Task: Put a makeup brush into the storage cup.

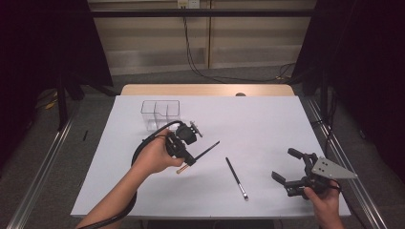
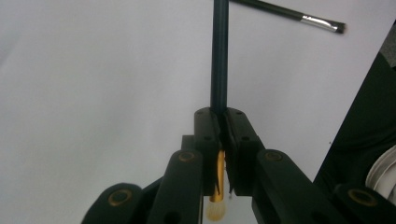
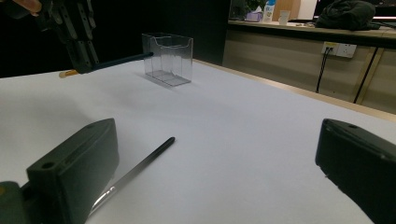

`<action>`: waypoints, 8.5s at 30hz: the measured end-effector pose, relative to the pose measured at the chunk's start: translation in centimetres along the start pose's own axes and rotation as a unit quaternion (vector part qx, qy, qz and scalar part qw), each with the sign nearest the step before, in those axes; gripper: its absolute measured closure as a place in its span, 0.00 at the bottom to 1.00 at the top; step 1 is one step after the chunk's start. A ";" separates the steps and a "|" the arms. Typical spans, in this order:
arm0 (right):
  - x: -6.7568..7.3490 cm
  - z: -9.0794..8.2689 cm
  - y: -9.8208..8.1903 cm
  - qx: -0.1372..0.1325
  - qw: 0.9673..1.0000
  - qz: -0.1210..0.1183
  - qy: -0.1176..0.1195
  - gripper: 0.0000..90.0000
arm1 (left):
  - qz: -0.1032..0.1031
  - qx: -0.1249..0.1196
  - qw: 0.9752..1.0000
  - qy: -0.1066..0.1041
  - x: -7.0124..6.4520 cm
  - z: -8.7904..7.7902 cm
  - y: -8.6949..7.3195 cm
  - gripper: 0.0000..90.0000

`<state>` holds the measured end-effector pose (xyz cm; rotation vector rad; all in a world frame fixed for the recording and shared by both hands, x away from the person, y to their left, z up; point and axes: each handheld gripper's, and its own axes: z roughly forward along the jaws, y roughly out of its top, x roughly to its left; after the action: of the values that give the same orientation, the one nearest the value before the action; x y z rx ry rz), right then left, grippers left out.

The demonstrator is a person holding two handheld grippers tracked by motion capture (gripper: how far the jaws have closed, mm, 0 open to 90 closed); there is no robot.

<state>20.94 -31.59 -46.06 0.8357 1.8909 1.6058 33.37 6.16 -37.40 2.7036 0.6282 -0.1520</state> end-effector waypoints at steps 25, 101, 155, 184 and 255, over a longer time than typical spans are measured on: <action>0.2 1.2 0.3 0.008 1.000 -0.003 0.018 0.00 | 0.042 -0.001 0.998 -0.039 -2.4 1.9 2.8 0.94; 1.6 10.7 7.8 0.354 0.904 -0.138 0.193 0.13 | 0.102 0.057 0.991 -0.066 -3.9 4.4 5.9 0.94; 3.5 12.2 6.7 0.375 0.854 -0.236 0.273 0.95 | 0.113 -0.026 0.987 -0.112 -2.4 2.8 5.3 0.77; 2.6 11.4 5.7 0.350 0.883 -0.188 0.251 0.95 | 0.081 -0.242 0.960 -0.114 -0.3 2.1 2.0 0.08; 3.0 11.4 4.3 0.187 0.957 -0.067 0.213 0.95 | 0.056 -0.414 0.903 -0.097 0.5 2.9 -1.2 0.04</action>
<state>27.67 -21.32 -43.69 0.5098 2.5534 1.4483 33.17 6.27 -40.59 1.8608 0.3551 -0.0916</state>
